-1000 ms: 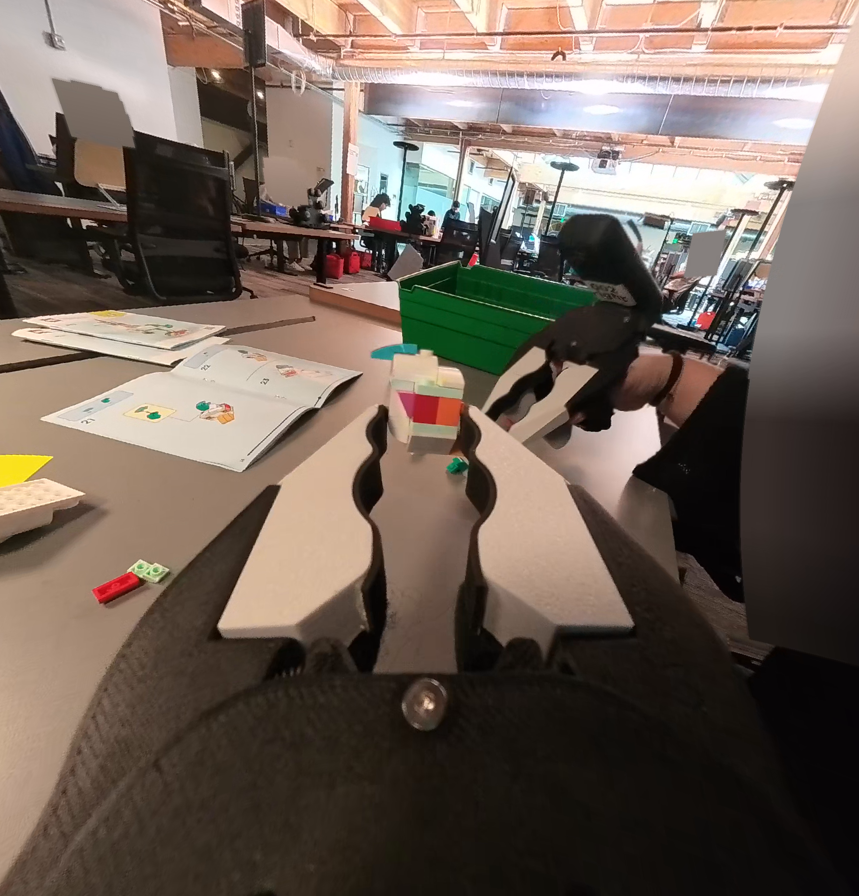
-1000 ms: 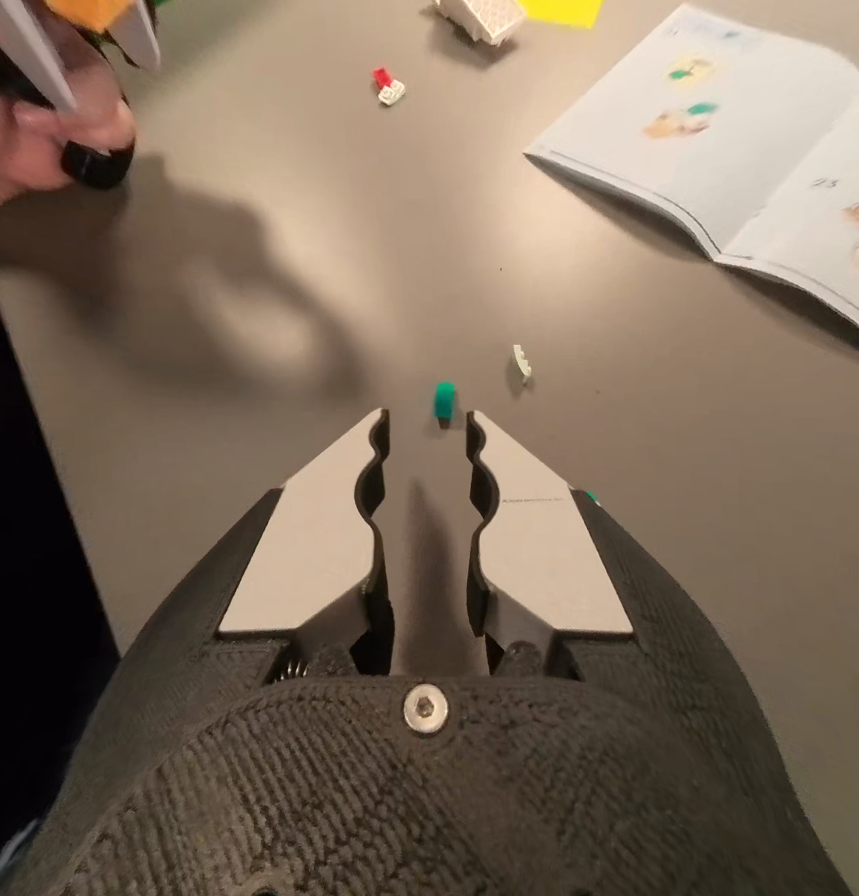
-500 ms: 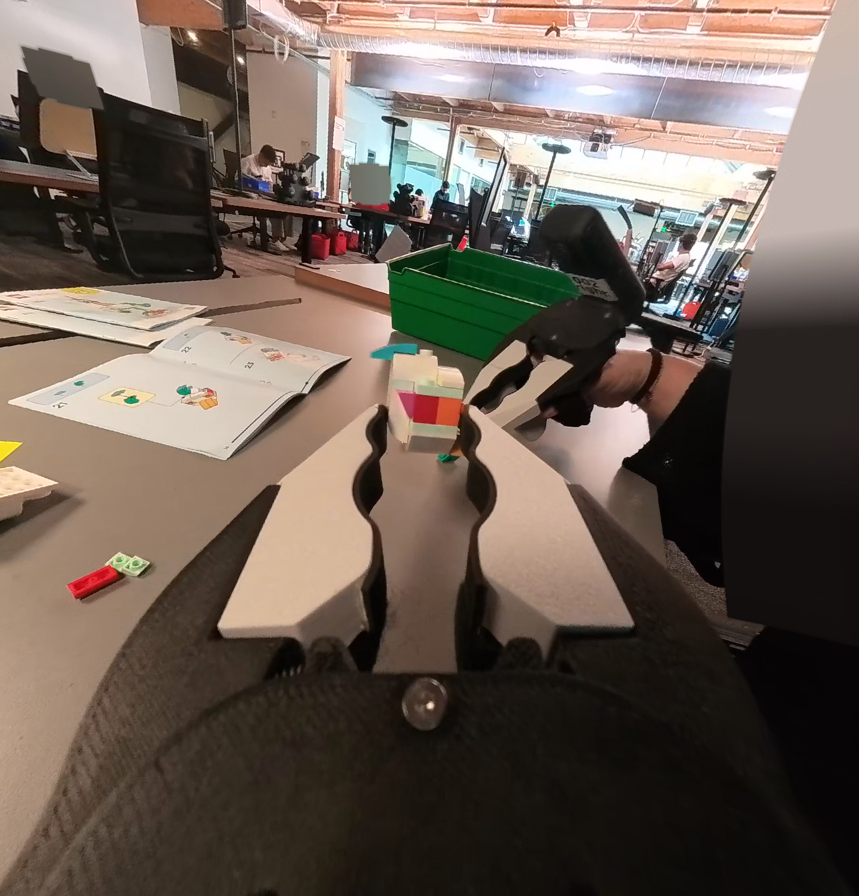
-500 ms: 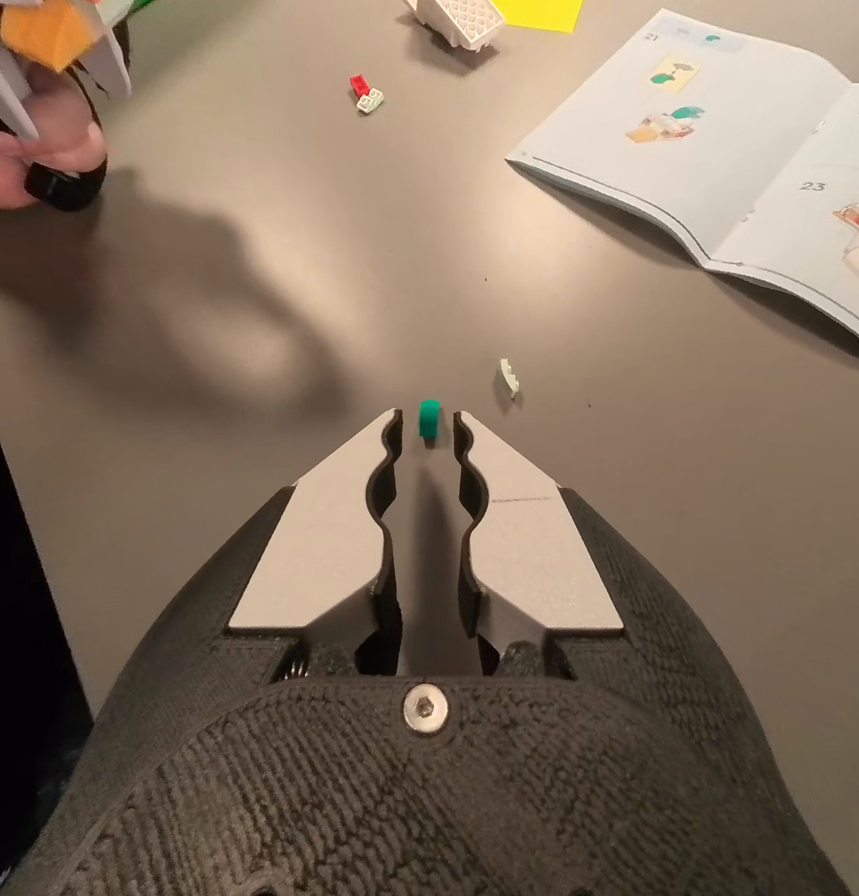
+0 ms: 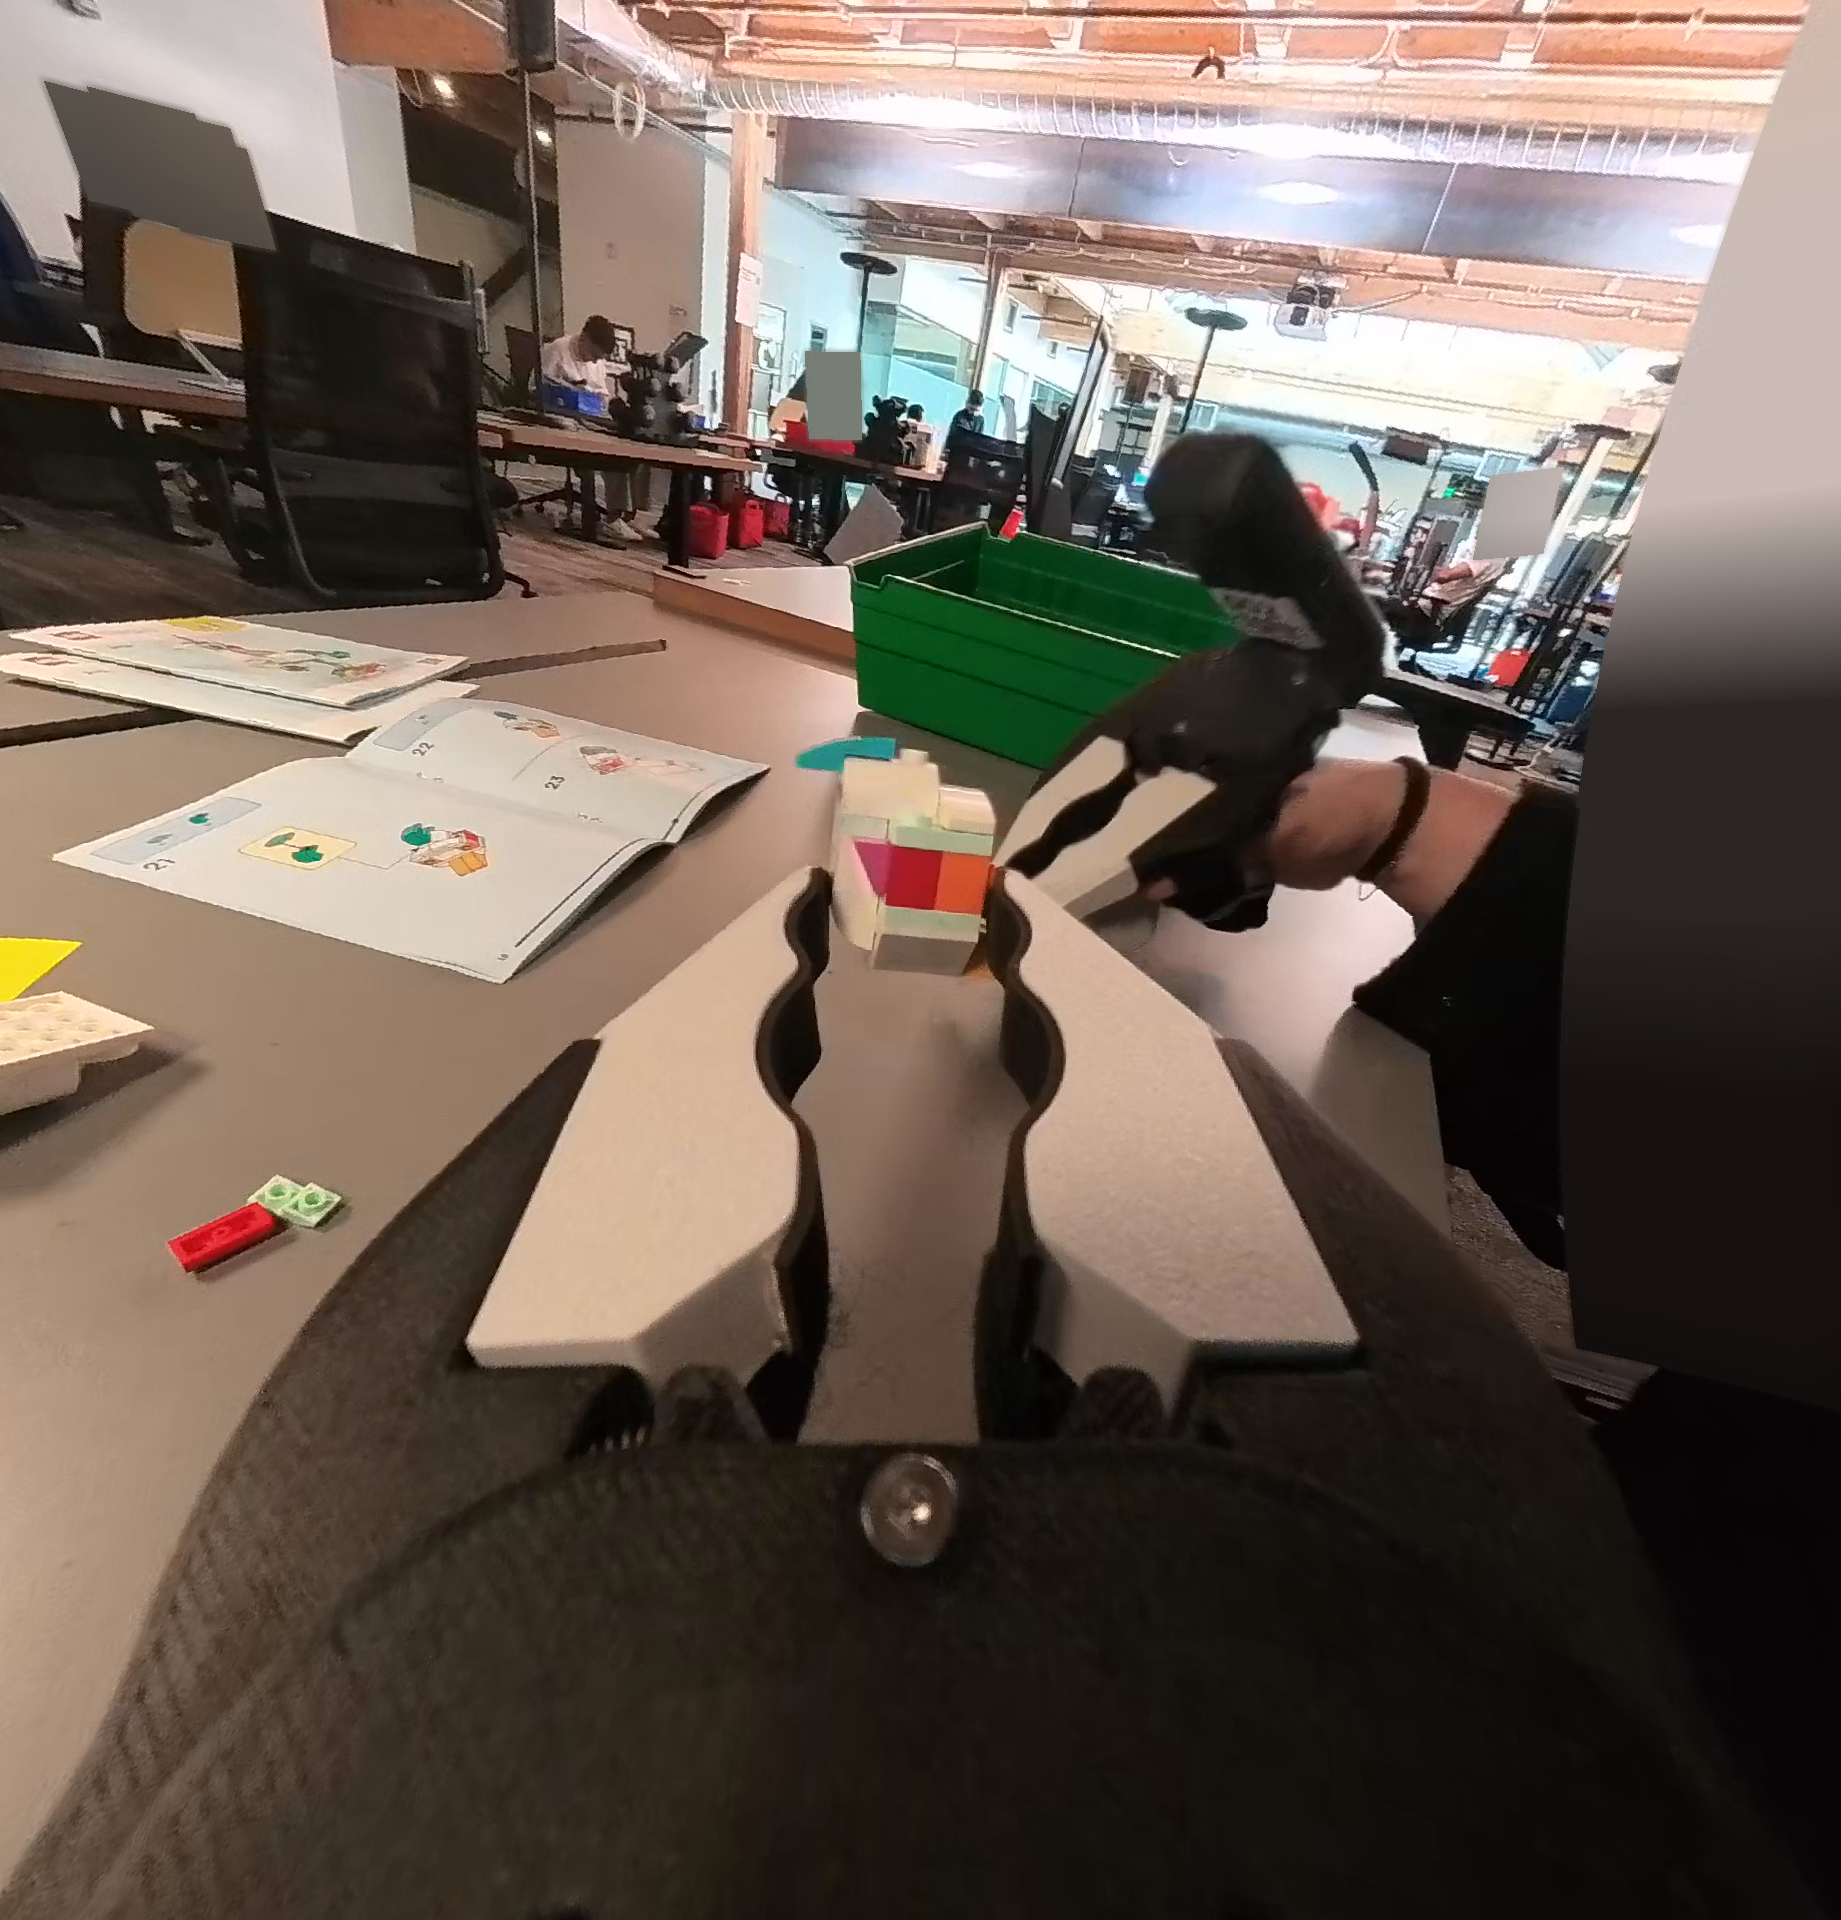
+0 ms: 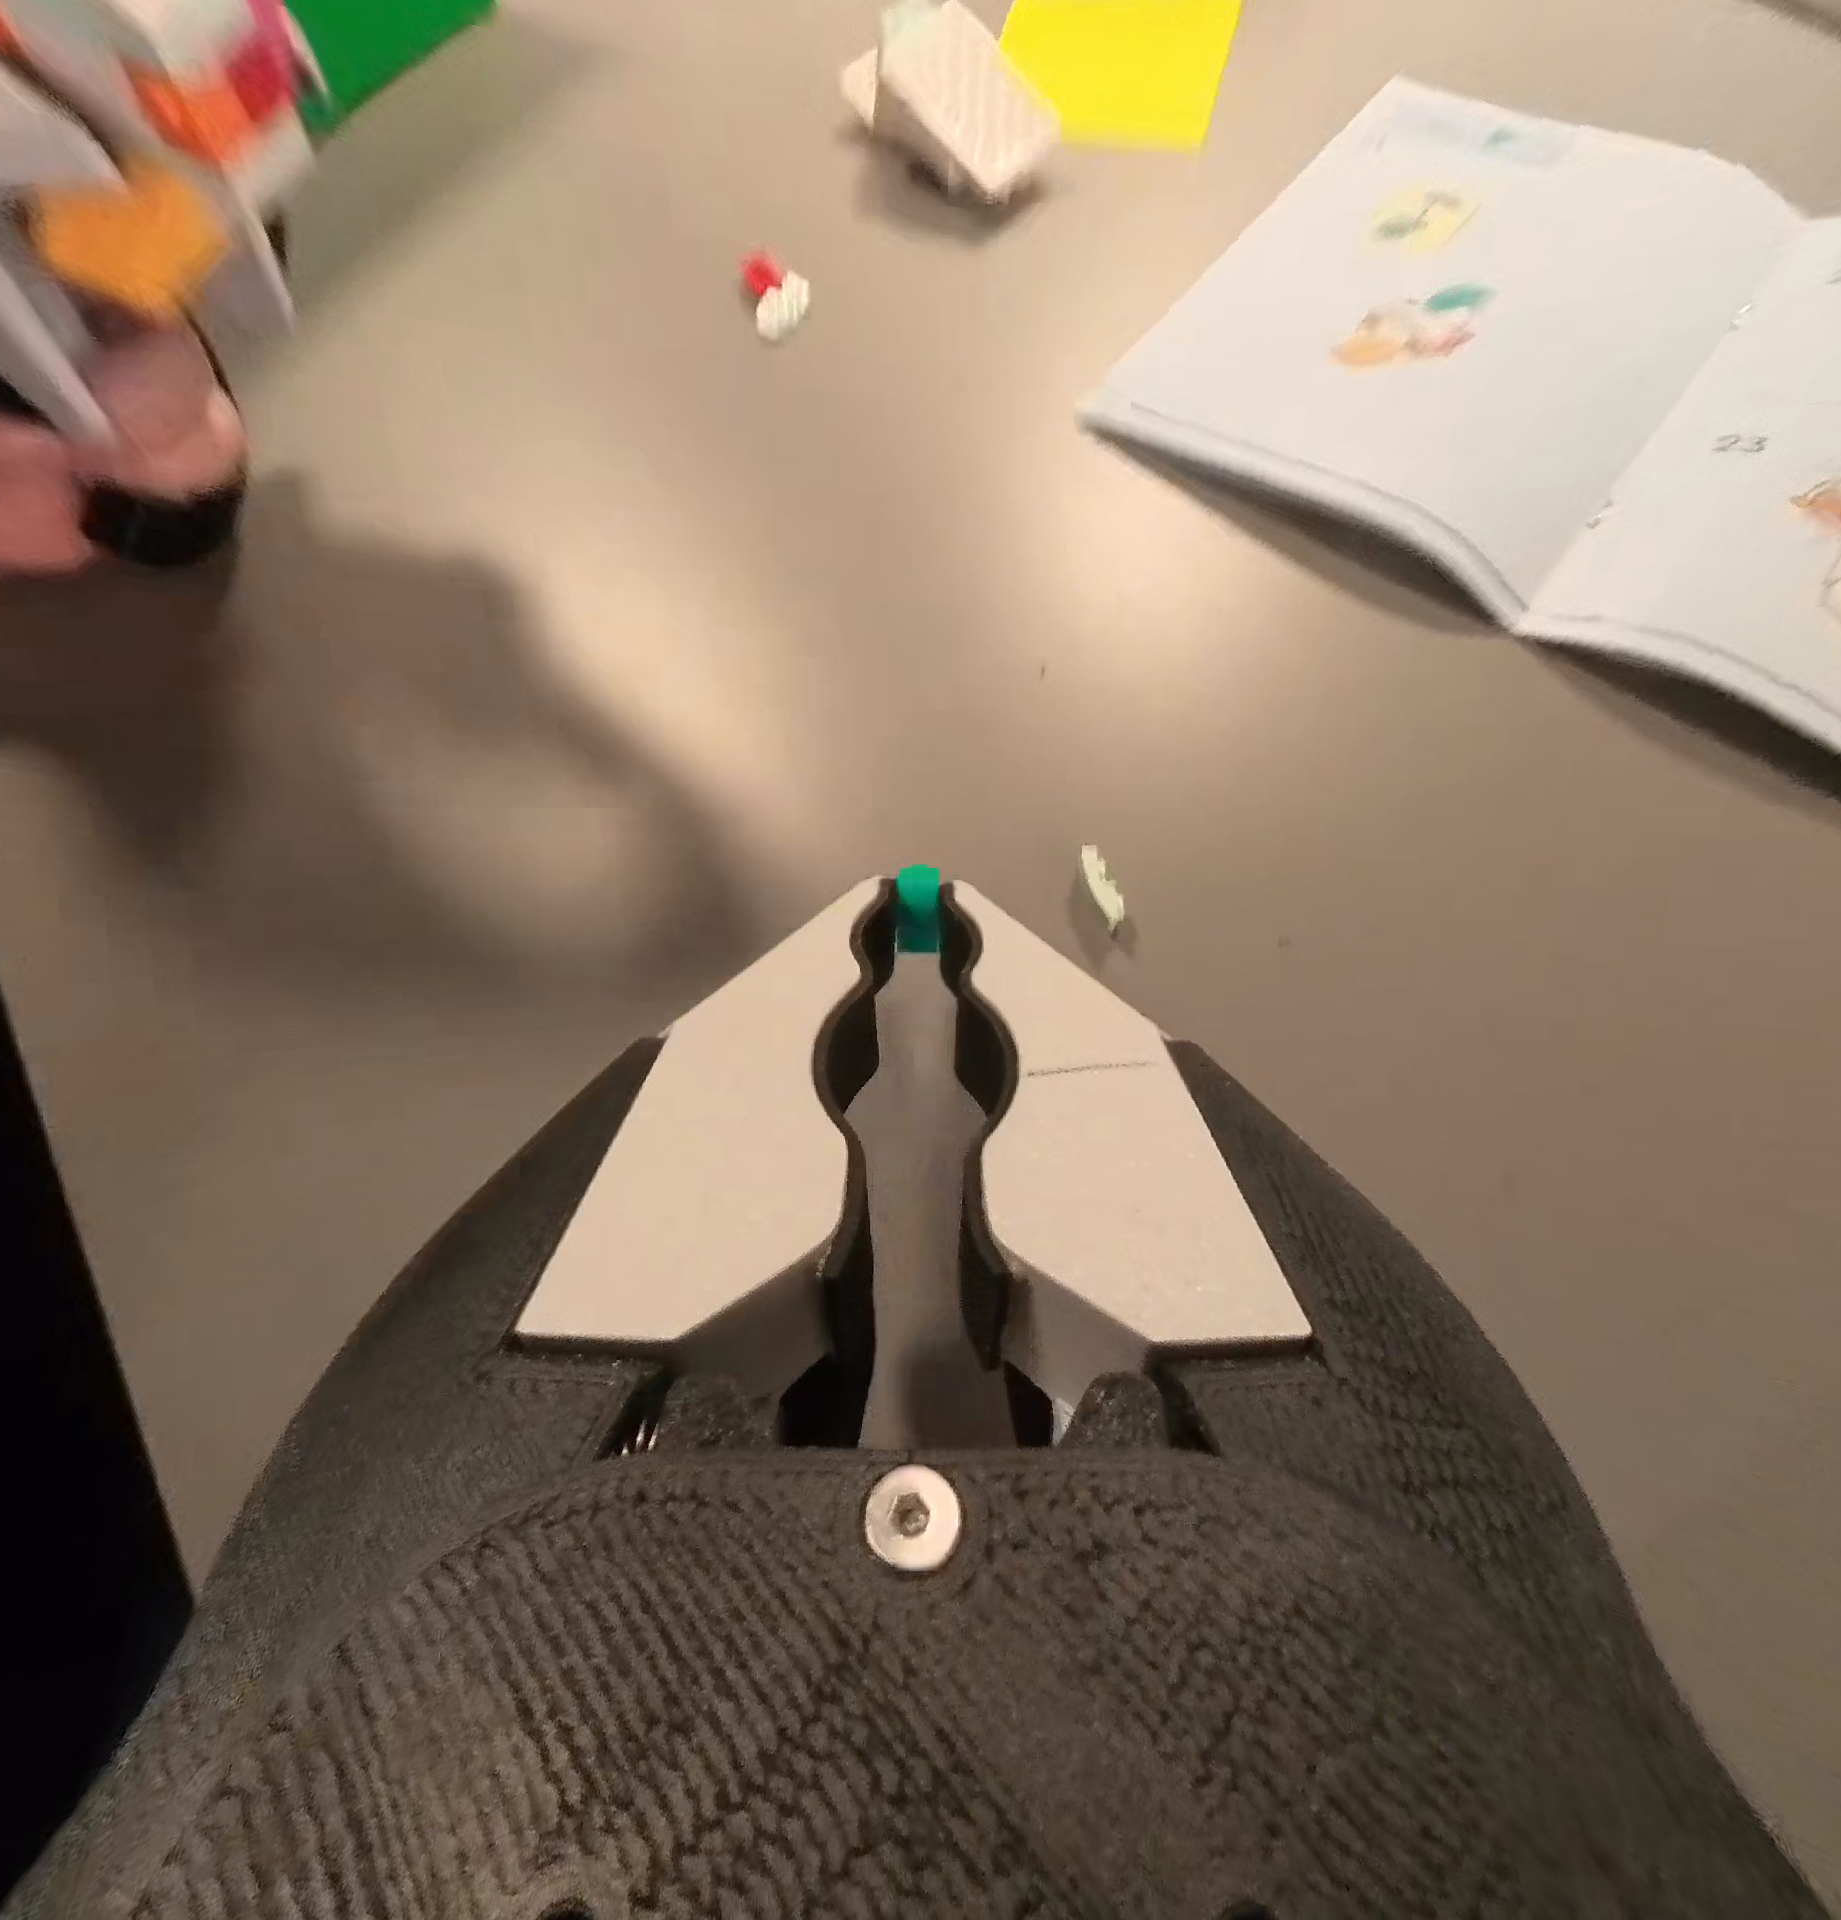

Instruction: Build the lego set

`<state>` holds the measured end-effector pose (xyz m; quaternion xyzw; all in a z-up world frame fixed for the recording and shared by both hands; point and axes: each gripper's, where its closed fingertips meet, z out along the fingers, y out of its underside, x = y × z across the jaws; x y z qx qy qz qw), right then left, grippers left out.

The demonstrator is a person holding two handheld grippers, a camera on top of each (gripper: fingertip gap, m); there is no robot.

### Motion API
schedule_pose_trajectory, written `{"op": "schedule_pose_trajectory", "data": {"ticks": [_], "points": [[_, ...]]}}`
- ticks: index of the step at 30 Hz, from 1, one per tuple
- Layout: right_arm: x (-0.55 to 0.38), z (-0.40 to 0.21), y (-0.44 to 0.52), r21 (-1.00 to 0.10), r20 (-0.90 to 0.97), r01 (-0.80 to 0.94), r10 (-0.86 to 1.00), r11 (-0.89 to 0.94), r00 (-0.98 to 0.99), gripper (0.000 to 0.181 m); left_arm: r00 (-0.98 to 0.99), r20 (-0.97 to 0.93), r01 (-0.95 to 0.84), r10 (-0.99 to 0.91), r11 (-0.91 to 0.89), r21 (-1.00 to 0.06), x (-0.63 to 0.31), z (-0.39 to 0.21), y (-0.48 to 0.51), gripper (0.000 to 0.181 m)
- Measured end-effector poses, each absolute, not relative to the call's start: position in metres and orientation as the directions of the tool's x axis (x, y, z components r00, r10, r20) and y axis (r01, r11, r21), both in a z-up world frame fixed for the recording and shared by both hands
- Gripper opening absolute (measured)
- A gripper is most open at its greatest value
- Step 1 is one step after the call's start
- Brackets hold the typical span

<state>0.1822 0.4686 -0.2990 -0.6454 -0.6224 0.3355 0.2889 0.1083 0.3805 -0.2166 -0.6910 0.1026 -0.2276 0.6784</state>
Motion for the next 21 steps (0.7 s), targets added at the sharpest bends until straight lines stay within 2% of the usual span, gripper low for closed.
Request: {"op": "schedule_pose_trajectory", "data": {"ticks": [1,5,11,14,21], "points": [[0.175,-0.288,0.467,-0.821,-0.096,0.563,0.995,-0.091,0.021,0.005,0.887,0.163,0.154,-0.432,-0.055,-0.986,0.106,-0.217,0.382,0.029],[0.141,-0.234,0.44,-0.92,-0.234,0.32,0.972,-0.227,0.017,0.005,0.934,0.069,0.062,-0.35,-0.029,-0.998,0.102,-0.218,0.385,0.029],[0.107,-0.183,0.394,-0.942,-0.334,0.052,0.941,-0.332,-0.043,0.005,0.964,-0.042,-0.035,-0.261,0.033,-0.999,0.099,-0.211,0.384,0.028],[0.101,-0.172,0.386,-0.931,-0.365,-0.011,0.929,-0.366,-0.057,0.005,0.967,-0.046,-0.034,-0.249,0.05,-0.998,0.098,-0.208,0.382,0.028],[0.095,-0.171,0.383,-0.906,-0.417,-0.032,0.905,-0.421,-0.087,0.005,0.969,-0.052,-0.039,-0.243,0.058,-0.998,0.098,-0.206,0.382,0.028]]}}
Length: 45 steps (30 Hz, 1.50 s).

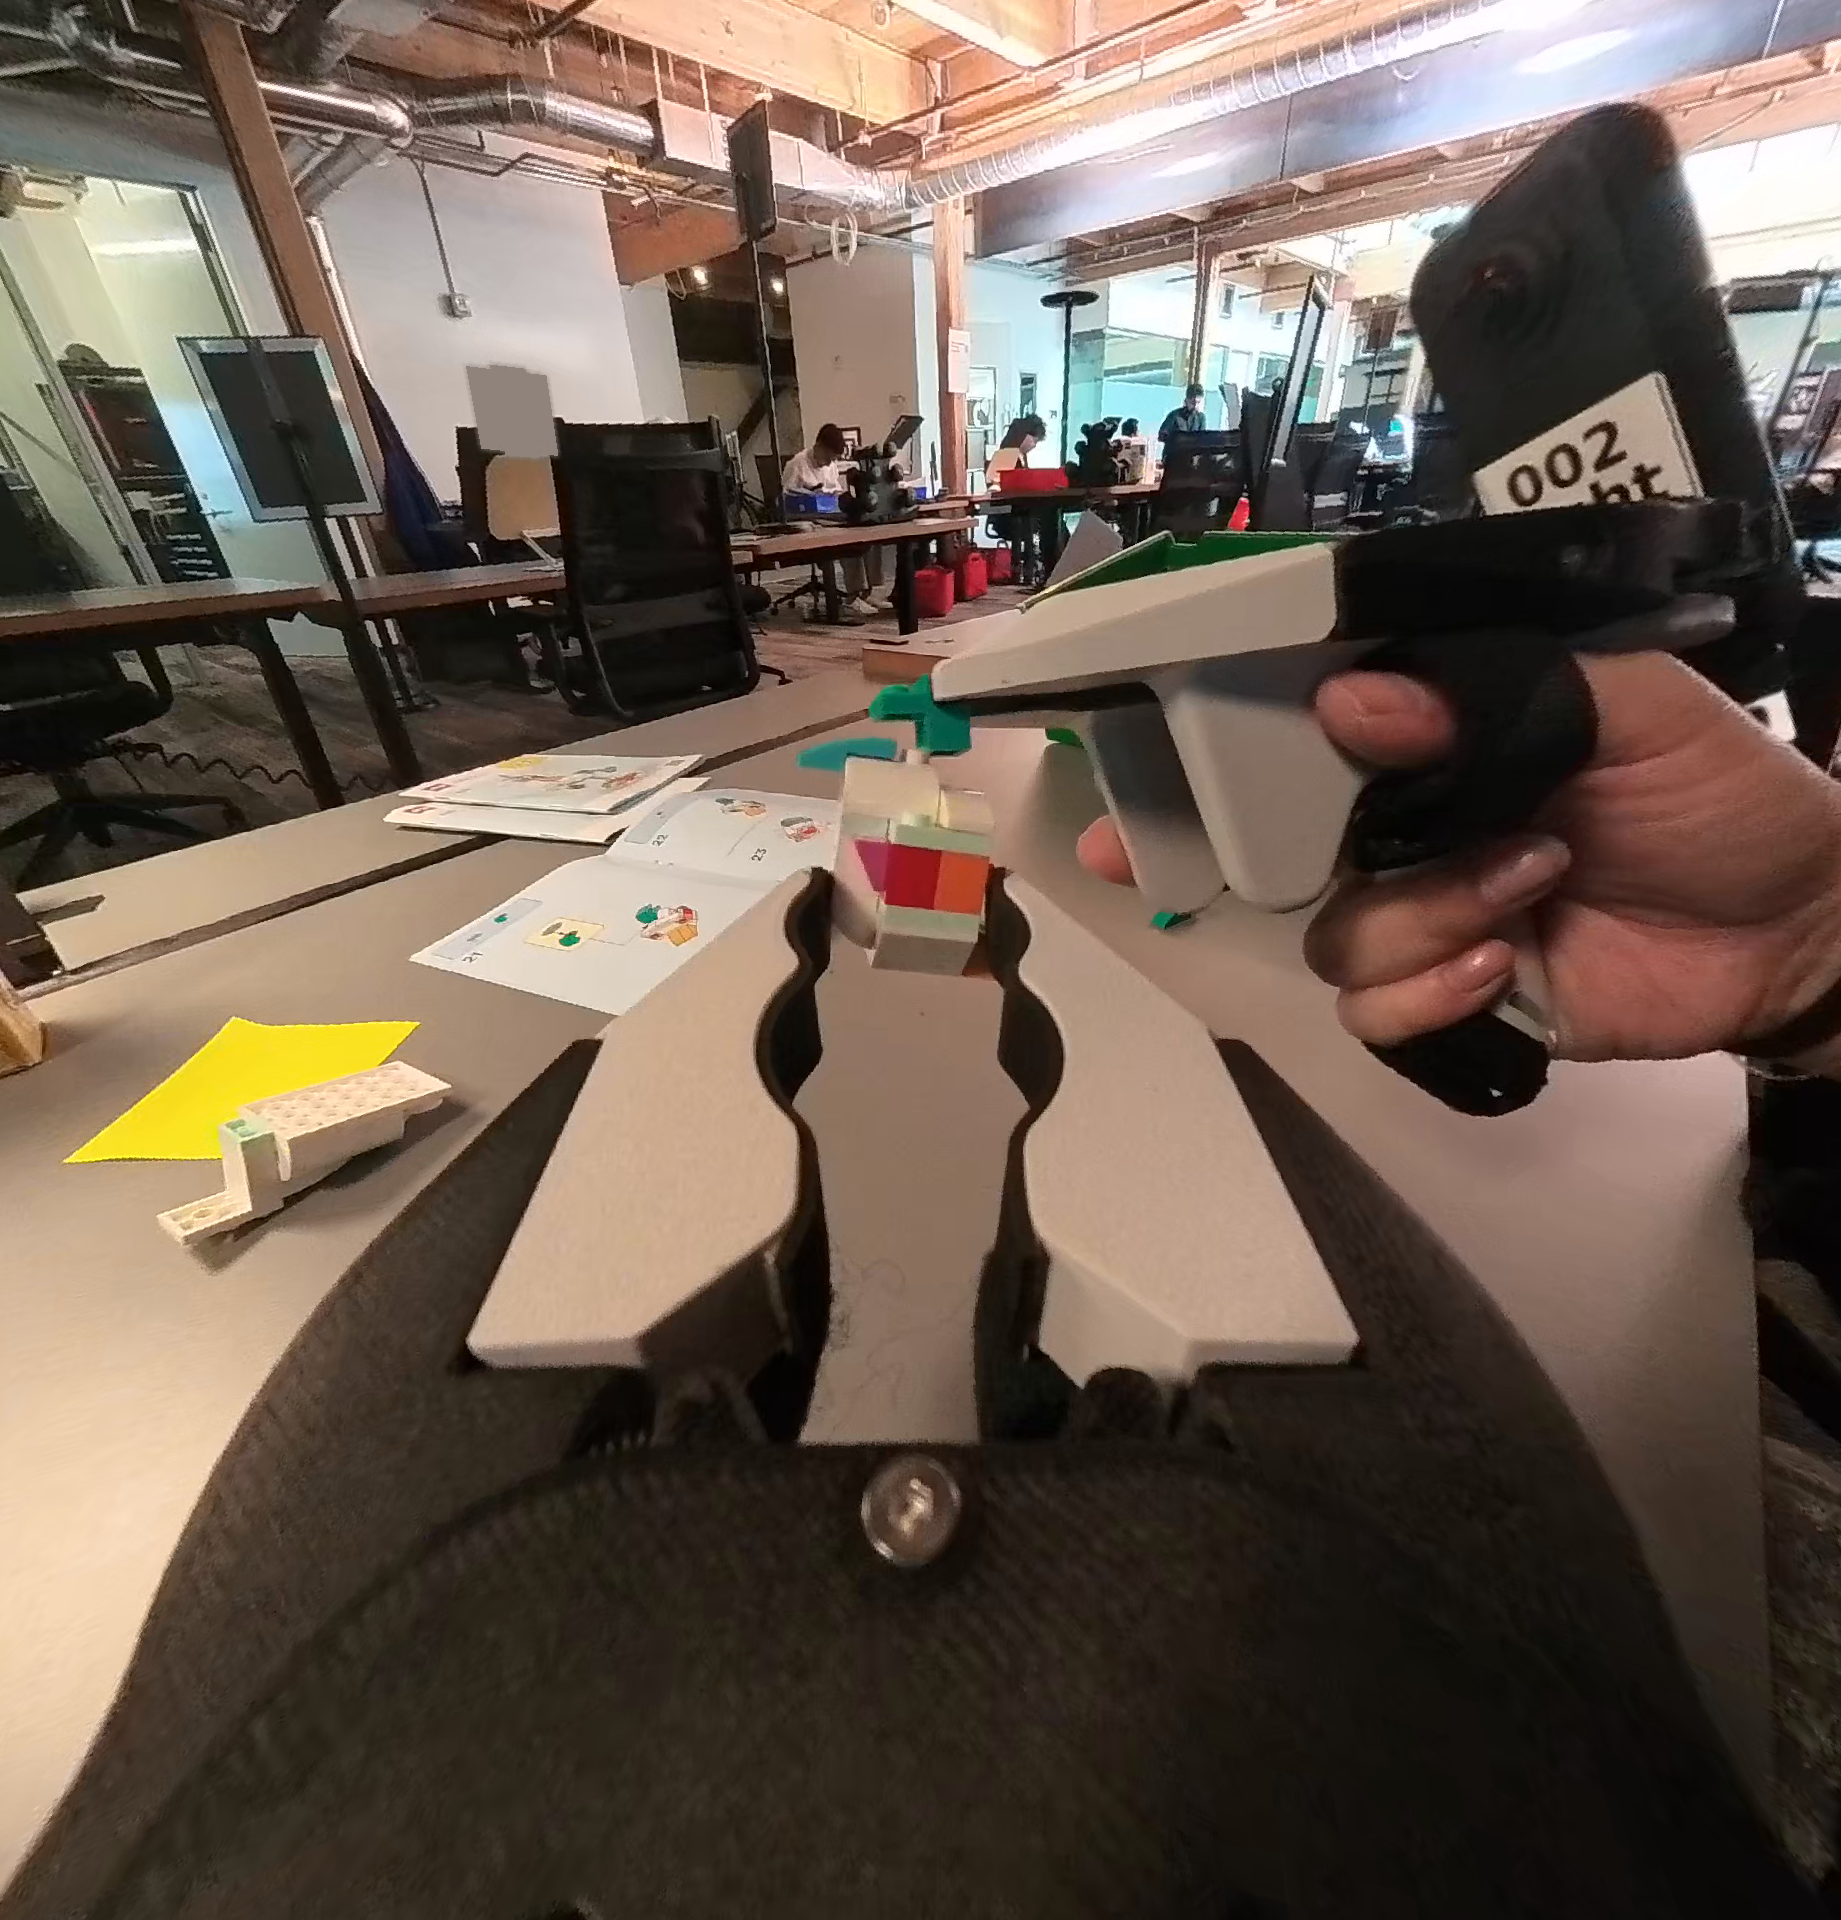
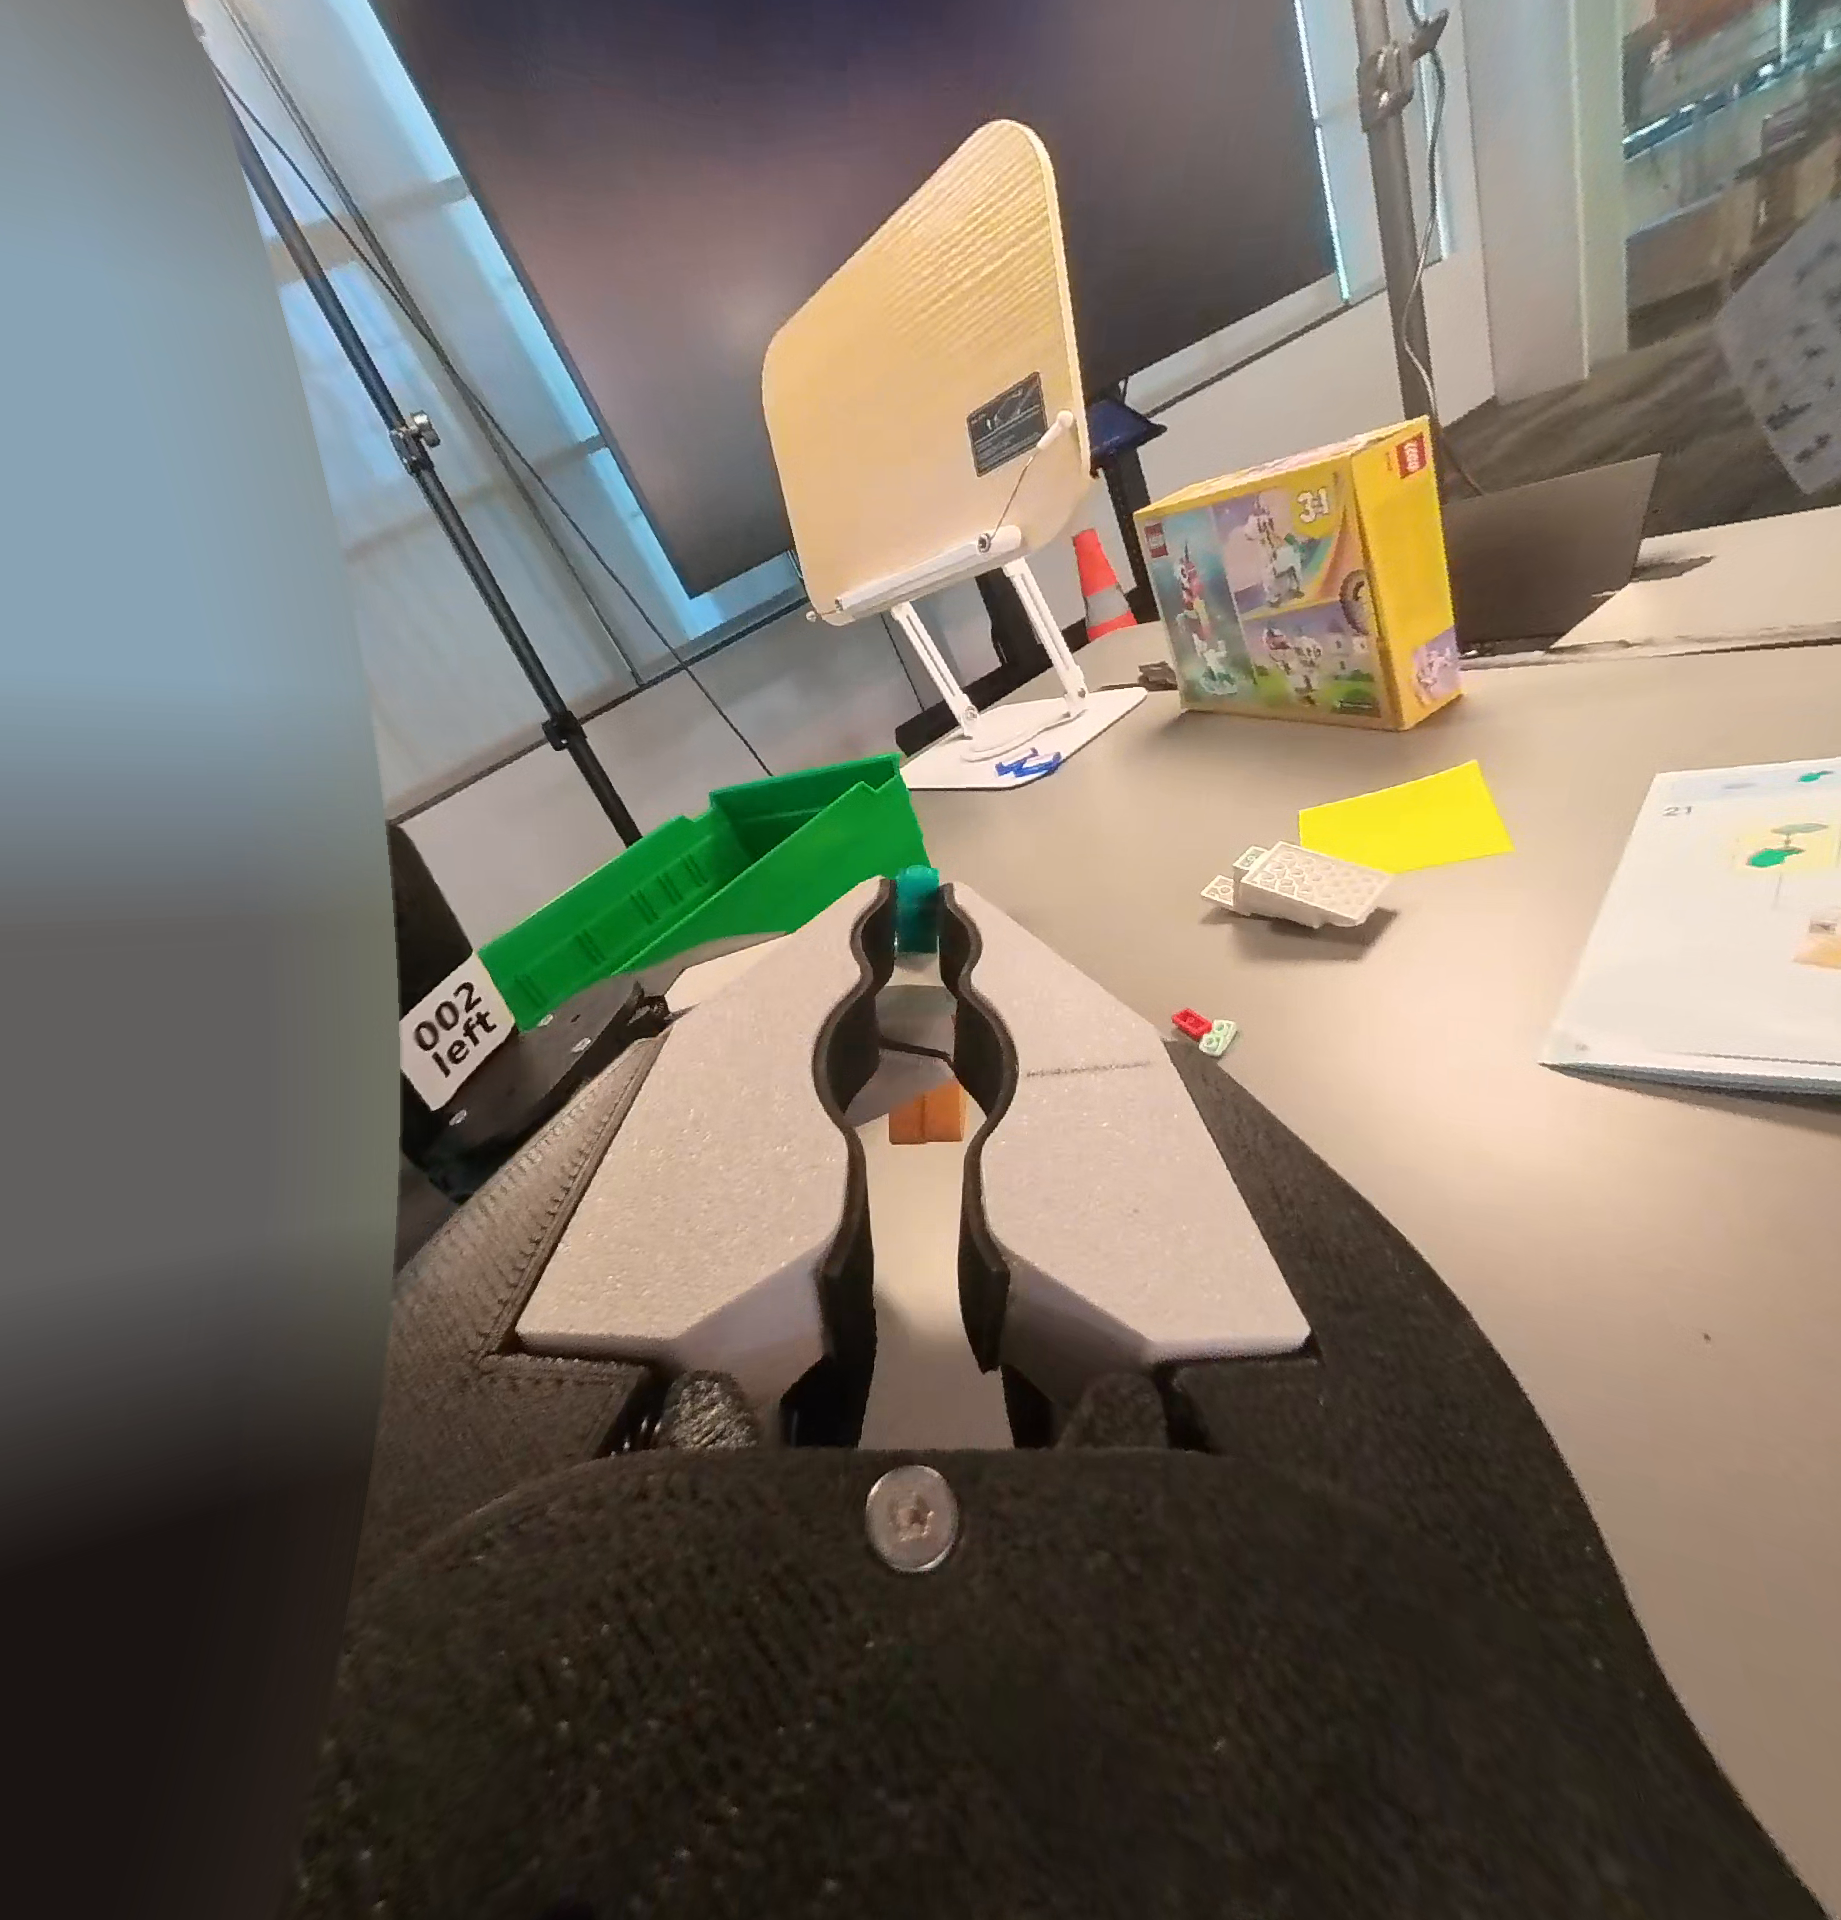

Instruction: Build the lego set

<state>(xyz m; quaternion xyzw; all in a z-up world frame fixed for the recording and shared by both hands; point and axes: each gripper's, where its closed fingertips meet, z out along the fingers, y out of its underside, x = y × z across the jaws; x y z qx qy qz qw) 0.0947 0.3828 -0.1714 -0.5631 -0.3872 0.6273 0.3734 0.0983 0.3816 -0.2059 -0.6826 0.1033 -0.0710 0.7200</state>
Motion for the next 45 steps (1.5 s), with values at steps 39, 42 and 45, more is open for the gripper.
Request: {"op": "schedule_pose_trajectory", "data": {"ticks": [39,42,45], "points": [[0.0953,-0.1713,0.3832,-0.881,-0.424,-0.209,0.904,-0.425,-0.049,0.005,0.971,-0.101,-0.089,-0.216,0.064,-0.994,0.0979,-0.206,0.3805,0.028],[0.0954,-0.1714,0.3831,-0.879,-0.427,-0.209,0.903,-0.428,-0.052,0.004,0.971,-0.101,-0.089,-0.217,0.063,-0.994,0.0978,-0.2062,0.3806,0.028],[0.0956,-0.1713,0.3828,-0.879,-0.427,-0.21,0.903,-0.428,-0.054,0.005,0.971,-0.102,-0.09,-0.216,0.065,-0.994,0.0976,-0.206,0.3804,0.028]]}}
